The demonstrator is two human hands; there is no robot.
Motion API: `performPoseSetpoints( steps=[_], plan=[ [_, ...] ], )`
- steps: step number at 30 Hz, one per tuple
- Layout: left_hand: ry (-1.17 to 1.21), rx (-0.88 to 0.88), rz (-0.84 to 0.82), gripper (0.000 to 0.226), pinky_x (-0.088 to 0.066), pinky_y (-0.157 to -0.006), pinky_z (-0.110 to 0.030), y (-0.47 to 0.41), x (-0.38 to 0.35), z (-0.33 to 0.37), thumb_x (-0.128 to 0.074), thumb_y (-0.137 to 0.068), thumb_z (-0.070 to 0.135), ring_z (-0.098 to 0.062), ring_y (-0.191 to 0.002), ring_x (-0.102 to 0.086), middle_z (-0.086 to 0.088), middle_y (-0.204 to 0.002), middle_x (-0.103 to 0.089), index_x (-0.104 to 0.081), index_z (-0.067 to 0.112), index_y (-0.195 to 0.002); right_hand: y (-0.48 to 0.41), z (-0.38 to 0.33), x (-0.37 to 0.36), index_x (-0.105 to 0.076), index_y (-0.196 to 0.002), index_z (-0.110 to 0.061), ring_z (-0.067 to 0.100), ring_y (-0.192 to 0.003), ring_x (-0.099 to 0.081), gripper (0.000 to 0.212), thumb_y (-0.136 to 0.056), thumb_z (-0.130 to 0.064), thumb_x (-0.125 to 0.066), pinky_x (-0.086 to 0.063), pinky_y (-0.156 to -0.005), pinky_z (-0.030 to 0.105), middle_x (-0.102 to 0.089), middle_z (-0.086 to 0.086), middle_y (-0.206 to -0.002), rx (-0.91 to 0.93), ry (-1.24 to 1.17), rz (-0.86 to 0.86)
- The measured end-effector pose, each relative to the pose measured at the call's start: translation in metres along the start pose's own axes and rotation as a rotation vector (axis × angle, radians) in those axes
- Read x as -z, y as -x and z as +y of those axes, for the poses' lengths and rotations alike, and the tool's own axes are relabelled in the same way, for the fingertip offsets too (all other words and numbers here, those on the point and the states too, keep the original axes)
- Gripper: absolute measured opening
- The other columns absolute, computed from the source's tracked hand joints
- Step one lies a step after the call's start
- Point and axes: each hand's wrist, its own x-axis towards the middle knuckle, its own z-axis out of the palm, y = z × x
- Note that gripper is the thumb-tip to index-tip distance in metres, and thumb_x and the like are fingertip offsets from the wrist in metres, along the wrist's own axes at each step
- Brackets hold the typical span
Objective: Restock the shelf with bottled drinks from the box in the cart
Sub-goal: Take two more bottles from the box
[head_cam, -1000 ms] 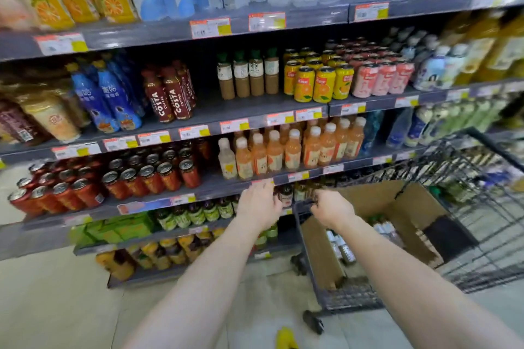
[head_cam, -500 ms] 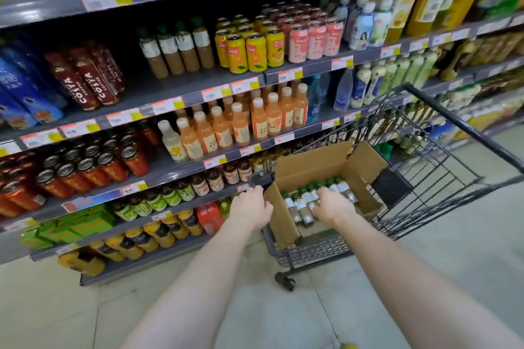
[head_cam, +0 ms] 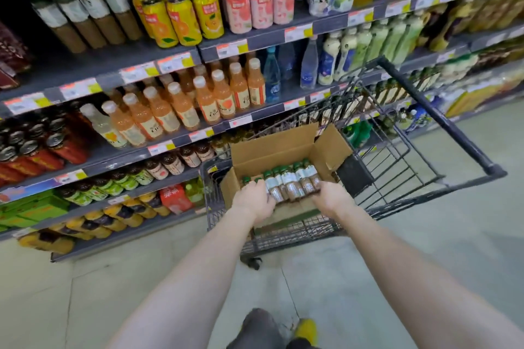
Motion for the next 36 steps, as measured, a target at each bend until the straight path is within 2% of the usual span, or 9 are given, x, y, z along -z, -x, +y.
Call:
performPoseSetpoints(
  steps=[6,14,19,22,25,28,30,33,36],
  plan=[
    [0.125,0.145,-0.085,0.047,-0.051,-0.094,-0.045,-0.042,-0.015,-0.01,-0.05,-0.098,0.044,-0.034,-0.115,-0.06,-0.012,-0.127,-0.059,-0.048,0.011,-0.132,-0.054,0.014,-0.002,-0.06,-0.122,-0.014,0.033,-0.101,-0.064,0.04,-0.085,-0.027,-0.052,-0.054,-0.082,0.034,-0.068,0.013,-0.116,-0.056,-0.055,-0.085],
    [0.329,0.332,-0.164,0.048,-0.054,-0.095,-0.044,-0.133,-0.033,-0.039,-0.052,-0.099,0.041,-0.03,-0.108,-0.064,-0.011,-0.124,-0.061,-0.048,0.011,-0.136,-0.141,0.001,-0.008,-0.05,-0.14,-0.015,0.032,-0.101,-0.065,0.051,-0.09,-0.024,-0.055,-0.054,-0.076,0.034,-0.067,0.015,-0.12,-0.084,-0.017,-0.169],
    [0.434,0.384,-0.155,0.056,-0.054,-0.094,-0.043,-0.175,-0.037,-0.042,-0.054,-0.1,0.039,-0.034,-0.112,-0.064,-0.014,-0.133,-0.061,-0.039,0.012,-0.148,-0.192,-0.008,-0.012,-0.05,-0.142,-0.012,0.032,-0.107,-0.064,0.049,-0.096,-0.027,-0.056,-0.055,-0.092,0.042,-0.065,0.015,-0.125,-0.102,0.008,-0.212],
    [0.481,0.414,-0.162,0.055,-0.052,-0.091,-0.04,-0.193,-0.045,-0.044,-0.054,-0.099,0.038,-0.032,-0.106,-0.063,-0.012,-0.128,-0.063,-0.039,0.016,-0.147,-0.222,-0.01,-0.024,-0.051,-0.14,-0.012,0.033,-0.098,-0.067,0.048,-0.096,-0.031,-0.055,-0.057,-0.088,0.042,-0.066,0.018,-0.119,-0.082,0.047,-0.253],
    [0.49,0.445,-0.188,0.053,-0.052,-0.092,-0.044,-0.206,-0.059,-0.047,-0.054,-0.102,0.037,-0.026,-0.093,-0.059,-0.008,-0.119,-0.065,-0.038,0.017,-0.148,-0.249,-0.009,-0.041,-0.053,-0.137,-0.011,0.032,-0.1,-0.065,0.046,-0.096,-0.031,-0.057,-0.056,-0.085,0.038,-0.065,0.017,-0.119,-0.087,0.093,-0.318],
    [0.446,0.464,-0.22,0.056,-0.055,-0.076,-0.037,-0.218,-0.082,-0.053,-0.05,-0.104,0.043,-0.018,-0.081,-0.061,0.0,-0.101,-0.063,-0.034,0.017,-0.15,-0.272,-0.008,-0.057,-0.054,-0.132,-0.009,0.032,-0.095,-0.066,0.042,-0.098,-0.033,-0.055,-0.057,-0.079,0.038,-0.067,0.016,-0.114,-0.089,0.08,-0.35],
    [0.439,0.497,-0.232,0.059,-0.057,-0.069,-0.034,-0.235,-0.099,-0.063,-0.05,-0.102,0.048,-0.017,-0.076,-0.063,-0.002,-0.098,-0.063,-0.033,0.019,-0.151,-0.295,-0.006,-0.071,-0.049,-0.141,-0.012,0.033,-0.099,-0.066,0.047,-0.096,-0.028,-0.053,-0.058,-0.081,0.042,-0.065,0.016,-0.12,-0.088,0.07,-0.361],
    [0.447,0.547,-0.242,0.056,-0.062,-0.076,-0.041,-0.259,-0.119,-0.069,-0.054,-0.1,0.046,-0.023,-0.087,-0.068,-0.006,-0.111,-0.064,-0.038,0.021,-0.148,-0.325,0.001,-0.09,-0.035,-0.153,-0.016,0.035,-0.112,-0.063,0.059,-0.095,-0.011,-0.048,-0.056,-0.089,0.047,-0.059,0.018,-0.134,-0.065,0.097,-0.401],
    [0.397,0.558,-0.237,0.046,-0.058,-0.082,-0.041,-0.28,-0.134,-0.069,-0.052,-0.1,0.044,-0.027,-0.098,-0.067,-0.005,-0.116,-0.064,-0.045,0.023,-0.141,-0.347,0.007,-0.109,-0.035,-0.151,-0.011,0.034,-0.117,-0.061,0.055,-0.098,-0.008,-0.05,-0.053,-0.084,0.037,-0.059,0.018,-0.132,-0.045,0.171,-0.399]
  ],
)
